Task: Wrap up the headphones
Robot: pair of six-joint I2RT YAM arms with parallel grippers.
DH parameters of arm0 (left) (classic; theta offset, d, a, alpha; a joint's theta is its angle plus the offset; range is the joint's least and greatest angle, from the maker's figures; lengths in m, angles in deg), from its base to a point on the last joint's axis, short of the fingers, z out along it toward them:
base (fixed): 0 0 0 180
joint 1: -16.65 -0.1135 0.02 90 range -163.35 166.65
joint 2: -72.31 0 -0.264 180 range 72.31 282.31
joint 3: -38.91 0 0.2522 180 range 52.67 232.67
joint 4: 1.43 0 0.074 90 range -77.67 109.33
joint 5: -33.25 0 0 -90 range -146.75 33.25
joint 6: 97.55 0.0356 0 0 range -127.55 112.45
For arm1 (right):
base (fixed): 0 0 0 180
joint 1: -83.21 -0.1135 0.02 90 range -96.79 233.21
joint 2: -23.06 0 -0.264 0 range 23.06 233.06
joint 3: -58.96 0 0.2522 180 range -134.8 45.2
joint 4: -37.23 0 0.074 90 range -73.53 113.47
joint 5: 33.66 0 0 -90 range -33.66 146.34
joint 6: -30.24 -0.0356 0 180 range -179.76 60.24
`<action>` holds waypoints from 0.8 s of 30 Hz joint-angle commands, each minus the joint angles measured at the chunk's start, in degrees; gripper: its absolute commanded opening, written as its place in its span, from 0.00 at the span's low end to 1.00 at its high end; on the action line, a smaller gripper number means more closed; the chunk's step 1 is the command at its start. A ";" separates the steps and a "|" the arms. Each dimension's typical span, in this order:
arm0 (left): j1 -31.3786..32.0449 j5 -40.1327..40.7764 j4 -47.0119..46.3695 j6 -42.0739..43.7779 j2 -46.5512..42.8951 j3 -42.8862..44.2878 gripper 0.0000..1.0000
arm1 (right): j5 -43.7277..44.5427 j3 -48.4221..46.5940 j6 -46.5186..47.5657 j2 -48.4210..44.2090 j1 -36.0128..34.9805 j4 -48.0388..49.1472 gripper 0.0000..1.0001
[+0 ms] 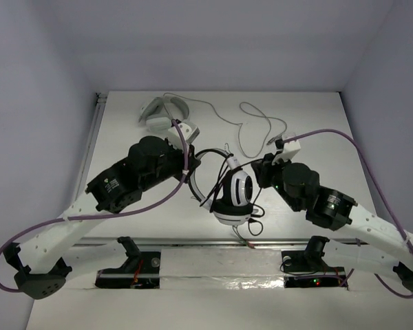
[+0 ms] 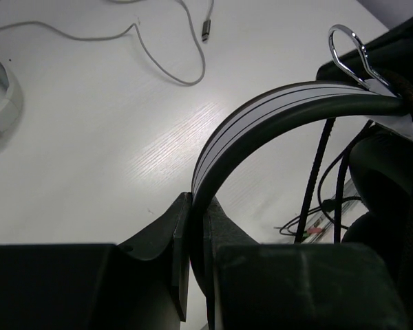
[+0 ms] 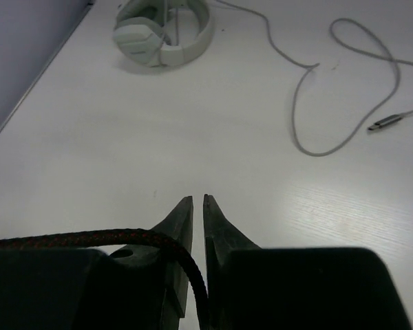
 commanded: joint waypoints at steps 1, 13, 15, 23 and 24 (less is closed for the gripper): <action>-1.32 -7.38 -8.38 -3.25 -1.89 5.58 0.00 | -8.20 4.62 -2.57 -1.66 1.34 11.97 0.18; -11.07 -24.00 -8.65 -9.05 5.74 21.75 0.00 | -22.28 17.81 -6.44 1.32 6.18 30.97 0.34; -11.07 -24.62 -8.91 -10.28 6.72 23.68 0.00 | -23.94 18.25 -6.44 4.13 6.71 33.08 0.34; -12.83 -24.27 -9.35 -12.39 10.06 28.52 0.00 | -24.04 15.45 -5.39 7.75 7.24 32.74 0.59; -13.53 -24.18 -9.09 -12.39 10.50 29.57 0.00 | -22.39 14.48 -5.30 7.13 7.76 32.12 0.62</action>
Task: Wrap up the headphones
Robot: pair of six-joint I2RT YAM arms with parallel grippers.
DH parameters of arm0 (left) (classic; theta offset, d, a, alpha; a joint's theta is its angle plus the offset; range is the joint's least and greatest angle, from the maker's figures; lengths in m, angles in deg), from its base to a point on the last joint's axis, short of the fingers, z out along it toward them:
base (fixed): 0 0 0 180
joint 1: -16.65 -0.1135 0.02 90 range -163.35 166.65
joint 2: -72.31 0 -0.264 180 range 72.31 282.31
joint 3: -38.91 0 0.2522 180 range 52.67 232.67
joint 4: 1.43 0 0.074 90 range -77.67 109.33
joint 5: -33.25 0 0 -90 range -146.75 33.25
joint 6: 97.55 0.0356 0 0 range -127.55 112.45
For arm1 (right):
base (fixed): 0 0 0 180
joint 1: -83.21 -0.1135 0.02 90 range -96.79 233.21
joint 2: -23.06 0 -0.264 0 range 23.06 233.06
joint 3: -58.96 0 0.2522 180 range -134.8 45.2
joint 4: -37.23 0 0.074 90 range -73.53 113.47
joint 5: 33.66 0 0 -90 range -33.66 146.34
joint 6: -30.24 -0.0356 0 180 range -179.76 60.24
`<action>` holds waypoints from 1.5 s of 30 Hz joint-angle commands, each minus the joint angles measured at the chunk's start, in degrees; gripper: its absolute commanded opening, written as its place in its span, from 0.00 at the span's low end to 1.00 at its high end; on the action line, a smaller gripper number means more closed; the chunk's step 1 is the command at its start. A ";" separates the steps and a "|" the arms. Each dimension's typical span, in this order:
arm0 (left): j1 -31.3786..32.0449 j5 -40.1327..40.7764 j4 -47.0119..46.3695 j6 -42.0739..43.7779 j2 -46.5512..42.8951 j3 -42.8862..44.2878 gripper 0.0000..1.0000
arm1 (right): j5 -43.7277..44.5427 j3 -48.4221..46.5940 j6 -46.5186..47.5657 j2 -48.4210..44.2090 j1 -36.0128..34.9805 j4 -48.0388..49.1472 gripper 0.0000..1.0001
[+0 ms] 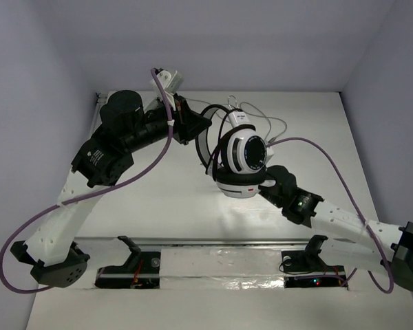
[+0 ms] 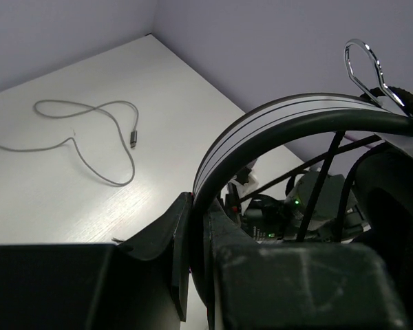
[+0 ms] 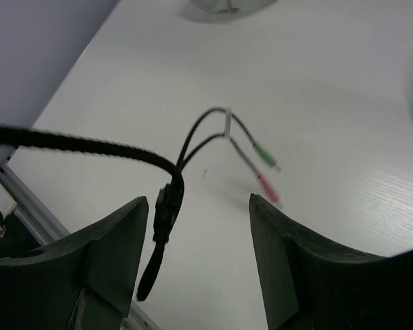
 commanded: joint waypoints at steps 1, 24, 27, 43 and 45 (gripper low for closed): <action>-2.14 -1.49 -5.96 -4.44 0.18 5.28 0.00 | 2.41 -4.08 0.69 -3.25 0.73 2.22 0.67; -8.57 -6.07 -6.23 -8.39 4.67 10.64 0.00 | -1.46 4.44 -0.72 -29.27 1.26 -0.34 0.88; -9.09 -5.54 -6.40 -9.18 5.11 11.25 0.00 | -1.52 5.14 -0.19 -28.58 1.26 0.01 0.90; -10.24 -7.65 -4.29 -10.68 8.80 18.46 0.00 | -14.61 13.06 -2.65 -4.70 1.26 19.96 0.78; -10.24 -8.09 -4.12 -11.20 8.89 18.38 0.00 | -16.29 12.18 -2.13 -2.05 1.26 24.60 0.80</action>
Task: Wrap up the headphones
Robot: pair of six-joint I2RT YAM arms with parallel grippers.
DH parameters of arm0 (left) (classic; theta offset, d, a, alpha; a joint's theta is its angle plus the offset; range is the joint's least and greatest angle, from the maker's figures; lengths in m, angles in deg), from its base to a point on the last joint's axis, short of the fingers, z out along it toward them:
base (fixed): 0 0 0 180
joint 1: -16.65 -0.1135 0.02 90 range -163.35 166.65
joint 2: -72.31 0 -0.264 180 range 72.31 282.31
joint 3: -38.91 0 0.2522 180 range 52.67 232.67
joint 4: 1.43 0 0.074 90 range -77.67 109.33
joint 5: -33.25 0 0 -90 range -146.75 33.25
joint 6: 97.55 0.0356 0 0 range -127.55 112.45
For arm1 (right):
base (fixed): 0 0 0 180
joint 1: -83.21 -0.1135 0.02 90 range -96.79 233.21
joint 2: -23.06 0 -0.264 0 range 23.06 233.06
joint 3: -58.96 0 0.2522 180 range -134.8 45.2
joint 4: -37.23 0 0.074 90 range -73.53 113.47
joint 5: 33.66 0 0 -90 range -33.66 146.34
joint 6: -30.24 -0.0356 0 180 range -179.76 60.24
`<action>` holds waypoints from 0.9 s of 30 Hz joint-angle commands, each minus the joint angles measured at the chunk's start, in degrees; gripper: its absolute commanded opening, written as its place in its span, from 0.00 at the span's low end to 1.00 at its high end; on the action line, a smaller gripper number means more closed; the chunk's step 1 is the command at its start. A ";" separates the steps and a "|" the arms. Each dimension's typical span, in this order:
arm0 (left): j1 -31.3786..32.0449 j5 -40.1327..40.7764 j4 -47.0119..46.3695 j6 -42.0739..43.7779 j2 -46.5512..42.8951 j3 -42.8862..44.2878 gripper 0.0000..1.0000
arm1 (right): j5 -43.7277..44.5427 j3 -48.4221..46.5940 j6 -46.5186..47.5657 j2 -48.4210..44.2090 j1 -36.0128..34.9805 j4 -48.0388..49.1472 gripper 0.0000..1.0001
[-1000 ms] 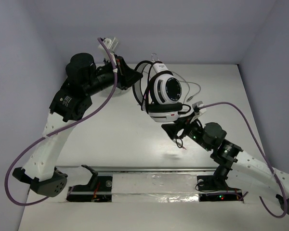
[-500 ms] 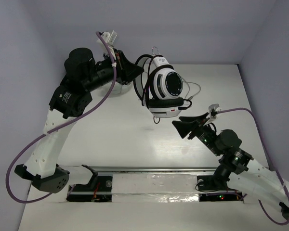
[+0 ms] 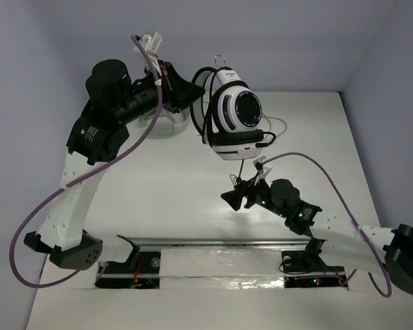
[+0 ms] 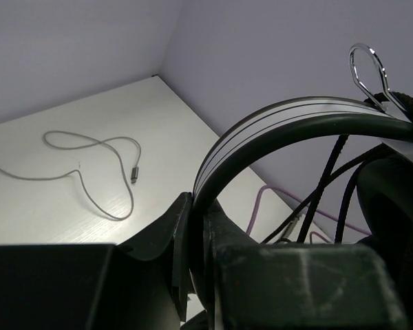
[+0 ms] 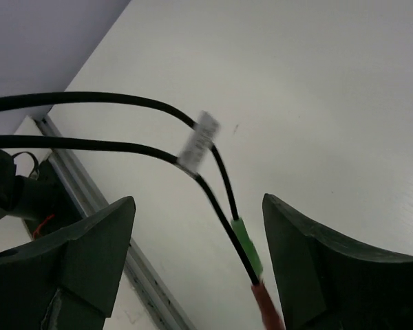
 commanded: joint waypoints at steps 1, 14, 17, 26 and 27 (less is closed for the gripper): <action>-0.23 -2.34 -5.60 -4.47 -0.68 2.53 0.00 | -4.65 -2.18 1.83 3.51 0.18 15.22 0.81; -1.97 0.11 -7.79 -7.18 0.72 3.67 0.00 | -8.07 -4.57 -4.92 16.10 -0.42 23.51 0.00; -3.47 10.08 -8.68 -8.08 2.91 4.72 0.00 | -6.32 -3.86 -5.63 15.48 -2.18 15.63 0.00; -10.16 37.50 -11.76 -7.03 8.27 5.25 0.00 | 10.02 -8.16 -11.41 9.86 -22.04 -12.23 0.00; -10.16 39.30 -12.28 -6.33 8.37 3.95 0.00 | 11.60 -8.60 -12.56 9.59 -23.62 -14.10 0.00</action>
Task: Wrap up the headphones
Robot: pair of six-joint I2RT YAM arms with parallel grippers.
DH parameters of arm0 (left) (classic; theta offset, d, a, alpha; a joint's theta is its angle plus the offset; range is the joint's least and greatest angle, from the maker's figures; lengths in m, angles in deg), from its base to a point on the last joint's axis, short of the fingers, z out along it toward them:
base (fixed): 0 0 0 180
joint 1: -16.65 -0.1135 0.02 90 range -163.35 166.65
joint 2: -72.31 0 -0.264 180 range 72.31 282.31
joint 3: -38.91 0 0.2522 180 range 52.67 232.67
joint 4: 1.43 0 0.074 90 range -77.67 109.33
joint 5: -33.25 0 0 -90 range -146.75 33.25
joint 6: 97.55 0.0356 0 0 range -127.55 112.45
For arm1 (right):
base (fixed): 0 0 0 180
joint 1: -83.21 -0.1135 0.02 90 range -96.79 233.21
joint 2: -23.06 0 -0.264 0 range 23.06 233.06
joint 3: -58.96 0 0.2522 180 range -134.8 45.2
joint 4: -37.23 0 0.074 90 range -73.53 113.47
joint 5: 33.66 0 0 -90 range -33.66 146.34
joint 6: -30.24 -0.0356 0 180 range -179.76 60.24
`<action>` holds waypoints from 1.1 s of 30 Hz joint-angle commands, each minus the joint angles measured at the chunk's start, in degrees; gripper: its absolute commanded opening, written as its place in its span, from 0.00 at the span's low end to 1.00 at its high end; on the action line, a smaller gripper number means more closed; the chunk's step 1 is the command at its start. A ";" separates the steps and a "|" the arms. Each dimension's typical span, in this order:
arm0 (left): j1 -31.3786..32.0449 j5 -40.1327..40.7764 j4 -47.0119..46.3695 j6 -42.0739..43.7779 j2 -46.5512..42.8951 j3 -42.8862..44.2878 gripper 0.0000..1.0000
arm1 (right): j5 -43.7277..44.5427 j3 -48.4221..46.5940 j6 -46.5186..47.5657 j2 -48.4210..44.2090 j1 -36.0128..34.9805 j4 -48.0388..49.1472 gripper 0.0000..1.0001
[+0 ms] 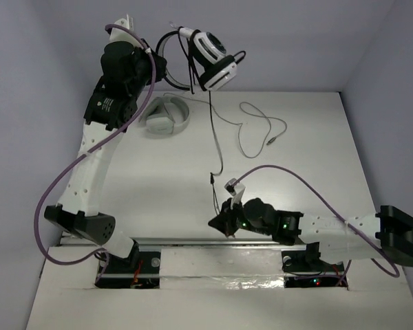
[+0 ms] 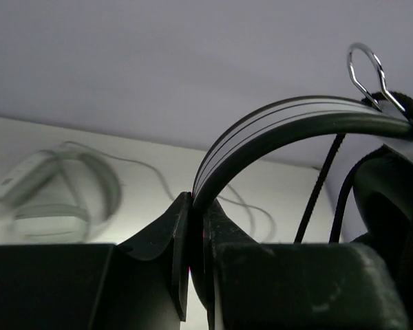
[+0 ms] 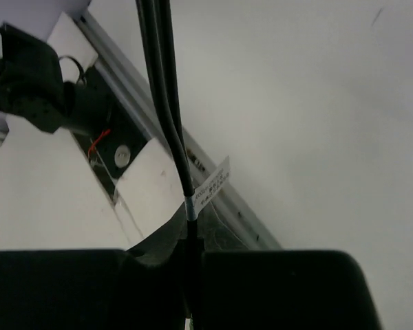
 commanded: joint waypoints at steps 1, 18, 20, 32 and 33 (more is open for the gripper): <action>-0.37 15.73 -9.64 -0.15 -1.42 0.83 0.00 | 10.66 -3.14 -5.34 -1.60 -7.03 -13.51 0.00; -3.44 32.35 -14.04 8.83 0.33 -13.05 0.00 | 44.87 -38.36 -15.98 6.30 -35.62 -60.19 0.00; -3.44 33.14 -13.78 9.63 0.95 -14.81 0.00 | 48.65 -44.76 -15.72 6.92 -37.55 -65.62 0.00; 5.24 34.02 -14.21 12.08 0.95 -28.87 0.00 | 68.16 -67.13 3.62 1.93 -40.72 -70.11 0.00; 6.48 34.46 -14.04 12.70 0.78 -29.66 0.00 | 68.78 -67.04 8.32 0.52 -40.72 -66.22 0.00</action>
